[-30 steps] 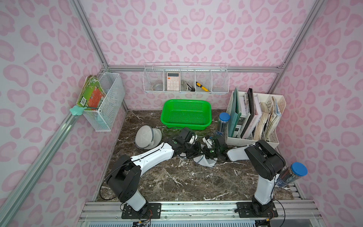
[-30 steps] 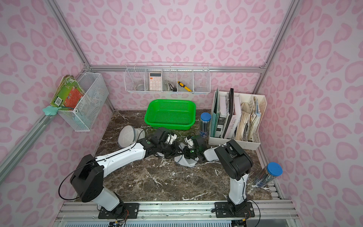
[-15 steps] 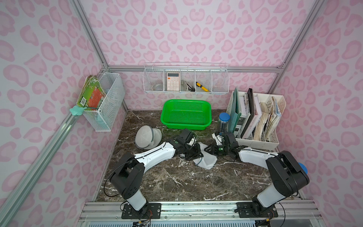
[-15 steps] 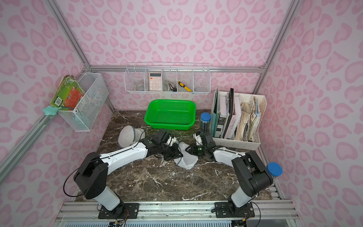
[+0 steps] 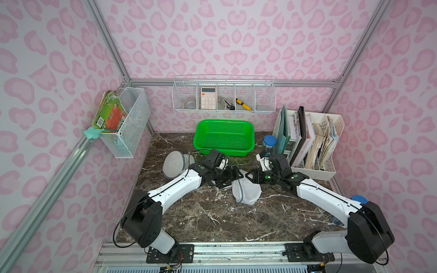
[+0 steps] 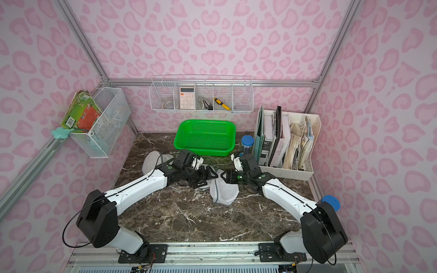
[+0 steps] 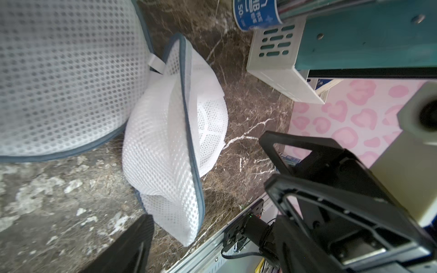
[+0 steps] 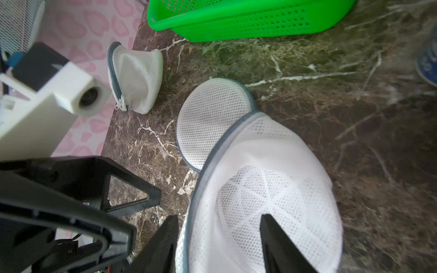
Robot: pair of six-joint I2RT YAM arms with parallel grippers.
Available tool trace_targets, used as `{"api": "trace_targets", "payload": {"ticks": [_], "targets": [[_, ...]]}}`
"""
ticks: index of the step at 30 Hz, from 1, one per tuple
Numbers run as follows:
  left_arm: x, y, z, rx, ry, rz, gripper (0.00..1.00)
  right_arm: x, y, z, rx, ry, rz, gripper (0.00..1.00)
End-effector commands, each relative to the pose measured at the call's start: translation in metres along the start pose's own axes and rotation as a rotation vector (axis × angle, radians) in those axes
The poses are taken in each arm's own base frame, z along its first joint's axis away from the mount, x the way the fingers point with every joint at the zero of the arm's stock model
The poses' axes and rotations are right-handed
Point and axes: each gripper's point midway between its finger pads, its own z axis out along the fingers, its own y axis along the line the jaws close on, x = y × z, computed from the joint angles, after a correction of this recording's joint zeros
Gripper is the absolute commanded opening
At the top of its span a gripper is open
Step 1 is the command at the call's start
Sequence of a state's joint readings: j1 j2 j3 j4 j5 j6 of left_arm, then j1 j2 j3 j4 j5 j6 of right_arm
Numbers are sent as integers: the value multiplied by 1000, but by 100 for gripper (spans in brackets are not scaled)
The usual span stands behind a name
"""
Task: Turn the laundry bag inside out
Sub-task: Turn over the laundry bag at the center of the board.
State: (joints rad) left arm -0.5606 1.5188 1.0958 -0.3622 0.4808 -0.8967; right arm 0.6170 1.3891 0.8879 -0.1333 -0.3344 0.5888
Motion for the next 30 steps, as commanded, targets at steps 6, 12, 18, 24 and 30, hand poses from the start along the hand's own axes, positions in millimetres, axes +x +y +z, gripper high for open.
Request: {"api": "trace_targets", "payload": {"ticks": [6, 12, 18, 24, 30], "targets": [[5, 62, -8, -98, -17, -94, 66, 30, 13, 34, 87, 167, -124, 46], [9, 75, 4, -80, -10, -122, 60, 38, 7, 44, 160, 218, -137, 30], [10, 80, 22, -39, 12, -143, 54, 34, 8, 40, 165, 211, -133, 0], [4, 67, 43, 41, 26, -146, 50, 24, 16, 29, 140, 167, -126, 0], [-1, 52, 60, 116, 27, -140, 48, 20, 12, 20, 117, 143, -87, 0]]}}
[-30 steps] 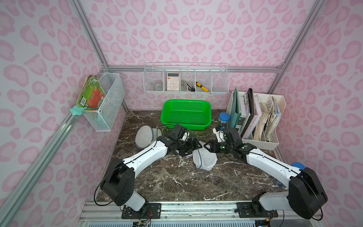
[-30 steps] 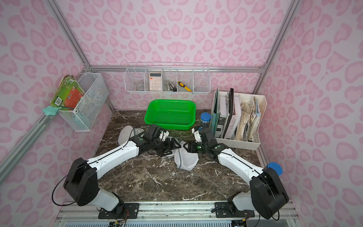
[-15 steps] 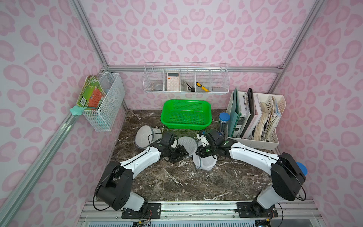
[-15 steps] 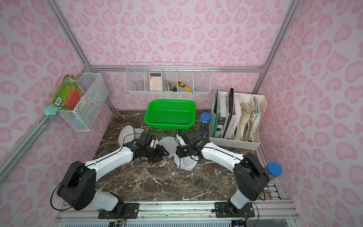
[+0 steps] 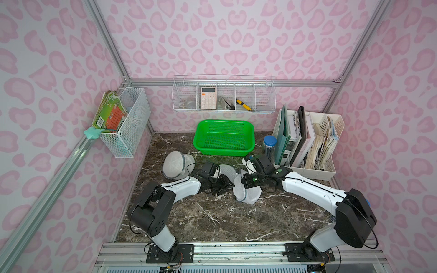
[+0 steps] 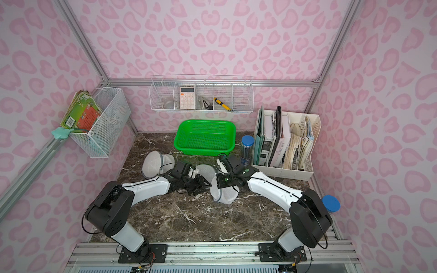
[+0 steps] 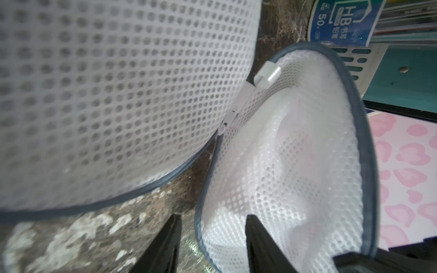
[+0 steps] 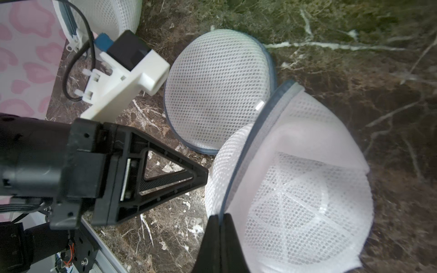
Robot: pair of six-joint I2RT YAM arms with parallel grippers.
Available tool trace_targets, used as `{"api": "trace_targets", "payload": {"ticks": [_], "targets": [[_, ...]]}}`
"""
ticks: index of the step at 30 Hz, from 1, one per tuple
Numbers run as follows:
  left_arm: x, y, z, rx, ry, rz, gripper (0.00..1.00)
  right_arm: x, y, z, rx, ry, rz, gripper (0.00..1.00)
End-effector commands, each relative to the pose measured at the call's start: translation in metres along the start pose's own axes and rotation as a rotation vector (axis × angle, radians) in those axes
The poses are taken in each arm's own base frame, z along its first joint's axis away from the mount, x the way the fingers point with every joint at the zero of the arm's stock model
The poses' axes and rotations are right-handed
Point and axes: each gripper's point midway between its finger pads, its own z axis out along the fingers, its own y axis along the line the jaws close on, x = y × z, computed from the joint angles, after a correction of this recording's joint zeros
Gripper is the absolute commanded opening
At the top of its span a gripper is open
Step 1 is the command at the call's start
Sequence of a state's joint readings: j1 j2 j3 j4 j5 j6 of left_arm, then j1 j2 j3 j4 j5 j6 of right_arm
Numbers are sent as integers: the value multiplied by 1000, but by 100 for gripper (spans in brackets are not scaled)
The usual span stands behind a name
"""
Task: Turn the laundry bag inside out
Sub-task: Turn over the laundry bag at the center of the board.
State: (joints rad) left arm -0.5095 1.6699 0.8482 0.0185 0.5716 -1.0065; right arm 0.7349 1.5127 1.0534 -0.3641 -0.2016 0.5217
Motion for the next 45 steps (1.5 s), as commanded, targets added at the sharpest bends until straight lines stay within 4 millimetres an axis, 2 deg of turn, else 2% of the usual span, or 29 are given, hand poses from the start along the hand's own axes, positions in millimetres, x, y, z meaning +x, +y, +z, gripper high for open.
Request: {"api": "trace_targets", "payload": {"ticks": [1, 10, 13, 18, 22, 24, 29, 35, 42, 45], "targets": [[-6, -18, 6, 85, -12, 9, 47, -4, 3, -4, -24, -18, 13, 0], [-7, -29, 25, 147, 5, 11, 45, -5, 5, -10, -55, -39, 28, 0], [-5, -31, 32, 162, 20, 11, 34, -6, 6, -12, -63, -48, 32, 0], [-5, -36, 42, 194, 28, 7, 23, -7, 7, -15, -81, -60, 50, 0], [-6, -42, 44, 221, 28, 5, 0, -7, 2, -18, -78, -68, 68, 0], [-6, -42, 42, 215, 21, 5, 0, -7, -2, -20, -71, -73, 76, 0], [-2, -38, 31, 151, 15, 38, 0, -9, -24, -29, -17, -96, 109, 0], [8, -29, 11, 52, 18, 100, 0, -16, -67, -46, 67, -147, 173, 0], [14, -14, -20, -3, -27, 101, 0, 13, -115, -55, 137, -139, 270, 0], [16, -17, -28, -9, -20, 145, 0, 19, -113, -56, 118, -138, 243, 0]]}}
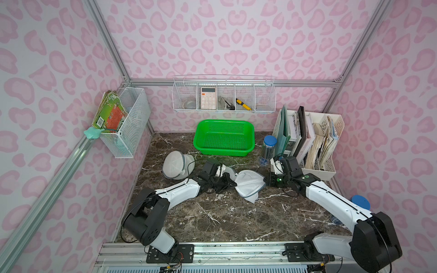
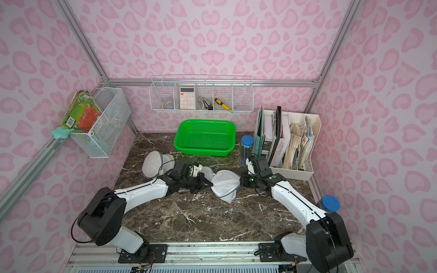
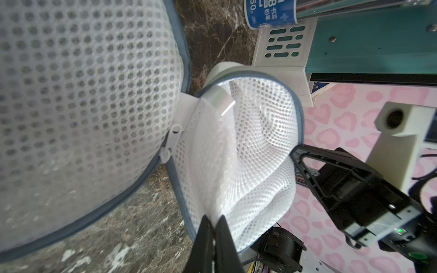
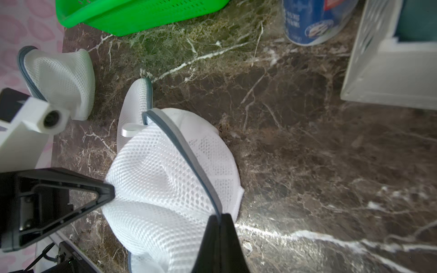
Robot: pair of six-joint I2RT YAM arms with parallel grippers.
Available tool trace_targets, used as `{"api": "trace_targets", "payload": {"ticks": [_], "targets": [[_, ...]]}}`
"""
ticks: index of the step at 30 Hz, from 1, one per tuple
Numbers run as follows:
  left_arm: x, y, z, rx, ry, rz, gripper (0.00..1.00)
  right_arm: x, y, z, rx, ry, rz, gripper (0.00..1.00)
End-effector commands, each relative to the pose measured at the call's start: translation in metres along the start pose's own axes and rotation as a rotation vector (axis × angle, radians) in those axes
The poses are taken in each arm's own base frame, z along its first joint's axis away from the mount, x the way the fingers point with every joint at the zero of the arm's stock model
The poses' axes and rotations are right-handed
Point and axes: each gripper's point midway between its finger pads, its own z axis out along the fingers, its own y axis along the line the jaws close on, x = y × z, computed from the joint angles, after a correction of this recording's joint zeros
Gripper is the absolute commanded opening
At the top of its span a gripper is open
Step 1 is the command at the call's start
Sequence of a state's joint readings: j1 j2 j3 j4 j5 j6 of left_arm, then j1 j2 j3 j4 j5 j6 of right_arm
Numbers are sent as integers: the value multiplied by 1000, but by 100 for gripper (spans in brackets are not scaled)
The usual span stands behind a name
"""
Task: Turn the laundry bag inside out
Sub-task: Turn over the laundry bag at the center of the board.
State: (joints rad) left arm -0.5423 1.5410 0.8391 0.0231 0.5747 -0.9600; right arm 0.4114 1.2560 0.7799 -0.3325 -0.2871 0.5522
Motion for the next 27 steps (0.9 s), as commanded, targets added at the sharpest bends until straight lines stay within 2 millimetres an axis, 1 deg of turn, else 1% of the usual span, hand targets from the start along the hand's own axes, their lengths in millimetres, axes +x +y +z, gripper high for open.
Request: {"api": "trace_targets", "payload": {"ticks": [1, 2, 3, 4, 5, 7, 8, 11, 14, 17, 19, 25, 27], "targets": [[8, 19, -6, -100, 31, 29, 0, -2, -5, -4, 31, -30, -48, 0], [10, 17, -6, -99, 44, 45, 0, -3, 1, -5, 24, -33, -76, 0], [13, 15, -4, -103, 58, 63, 0, -4, 8, -5, 26, -32, -112, 4], [15, 13, -3, -112, 65, 79, 0, -7, 16, -5, 29, -35, -147, 10], [18, 14, -2, -131, 79, 98, 0, -9, 22, -5, 25, -33, -175, 19], [23, 13, 1, -154, 100, 126, 0, -15, 31, -4, 10, -30, -195, 35], [24, 14, 2, -165, 106, 135, 0, -17, 35, -3, 1, -27, -205, 39], [27, 15, 3, -176, 117, 148, 0, -27, 43, 3, -7, -18, -240, 47], [29, 15, 2, -178, 122, 162, 0, -32, 49, 13, -18, 21, -281, 49], [32, 13, 3, -174, 134, 175, 0, -32, 56, 29, -34, 80, -321, 49], [33, 13, 4, -177, 140, 179, 0, -29, 60, 41, -45, 125, -345, 48], [33, 11, 6, -178, 142, 179, 0, -19, 83, 68, -66, 218, -426, 47], [33, 10, 6, -178, 141, 180, 0, -14, 85, 76, -59, 250, -435, 45]]}}
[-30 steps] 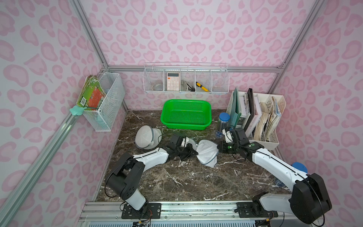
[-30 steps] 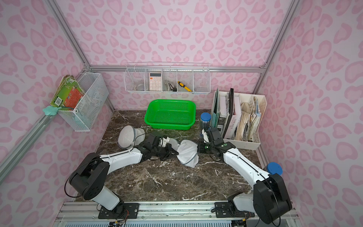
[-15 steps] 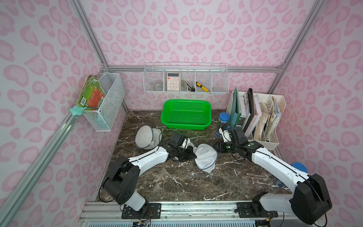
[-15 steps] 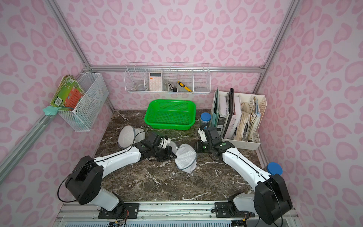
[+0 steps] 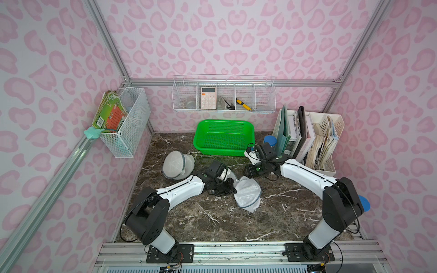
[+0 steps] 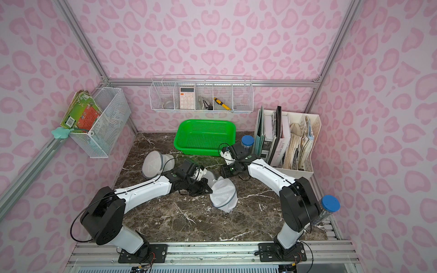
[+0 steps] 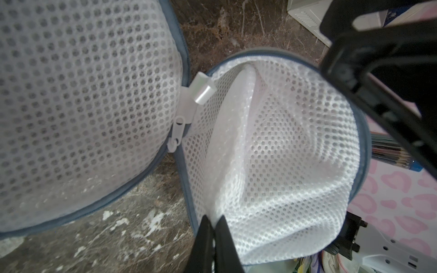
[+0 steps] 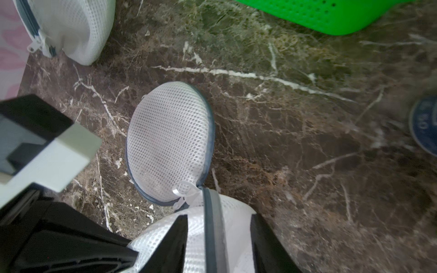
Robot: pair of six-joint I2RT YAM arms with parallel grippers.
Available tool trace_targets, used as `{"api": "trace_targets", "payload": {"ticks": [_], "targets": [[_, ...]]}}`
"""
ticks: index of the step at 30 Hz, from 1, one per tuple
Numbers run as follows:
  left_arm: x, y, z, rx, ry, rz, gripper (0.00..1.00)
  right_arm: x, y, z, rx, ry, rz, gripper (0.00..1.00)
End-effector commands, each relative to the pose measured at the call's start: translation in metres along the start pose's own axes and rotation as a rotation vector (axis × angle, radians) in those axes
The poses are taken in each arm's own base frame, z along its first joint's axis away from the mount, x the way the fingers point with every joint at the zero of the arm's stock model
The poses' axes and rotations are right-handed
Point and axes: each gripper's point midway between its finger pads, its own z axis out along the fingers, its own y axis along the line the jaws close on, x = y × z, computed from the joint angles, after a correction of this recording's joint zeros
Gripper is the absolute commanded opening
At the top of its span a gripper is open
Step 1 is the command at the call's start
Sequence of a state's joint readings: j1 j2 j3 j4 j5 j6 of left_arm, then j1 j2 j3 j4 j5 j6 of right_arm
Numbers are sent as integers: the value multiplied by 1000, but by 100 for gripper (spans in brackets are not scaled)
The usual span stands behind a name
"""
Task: Turn the laundry bag inside out
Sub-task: Turn over the laundry bag at the center of the board.
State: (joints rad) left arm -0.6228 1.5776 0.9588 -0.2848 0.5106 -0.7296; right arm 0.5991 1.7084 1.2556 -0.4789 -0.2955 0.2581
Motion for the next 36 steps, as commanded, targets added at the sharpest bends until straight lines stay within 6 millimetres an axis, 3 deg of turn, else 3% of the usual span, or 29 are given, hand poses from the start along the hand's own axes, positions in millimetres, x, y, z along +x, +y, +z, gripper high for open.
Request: {"api": "trace_targets", "payload": {"ticks": [1, 5, 10, 13, 20, 27, 31, 36], "targets": [[-1, -1, -1, -3, -2, 14, 0, 12, 4, 10, 1, 76, -32, 44], [-2, -3, -1, -4, -5, 16, 0, 19, -3, 17, 42, 115, -21, 33], [-3, -4, -5, -7, -17, 19, 0, 13, -6, 17, 60, 93, -7, 7], [-6, -7, -15, -17, -58, 30, 0, 10, -11, 20, 49, 82, 34, 0], [-8, -12, -55, -34, -219, 61, 0, 25, -53, 24, 7, 75, 211, 0], [-1, 3, -70, -64, -296, 33, 0, 46, -65, 33, -15, 108, 270, 0], [-6, 5, -67, -76, -307, 3, 0, 30, -56, 19, -6, 49, 243, 35], [-26, 2, -63, -77, -366, -60, 0, -3, -43, -19, 57, -102, 221, 49]]}}
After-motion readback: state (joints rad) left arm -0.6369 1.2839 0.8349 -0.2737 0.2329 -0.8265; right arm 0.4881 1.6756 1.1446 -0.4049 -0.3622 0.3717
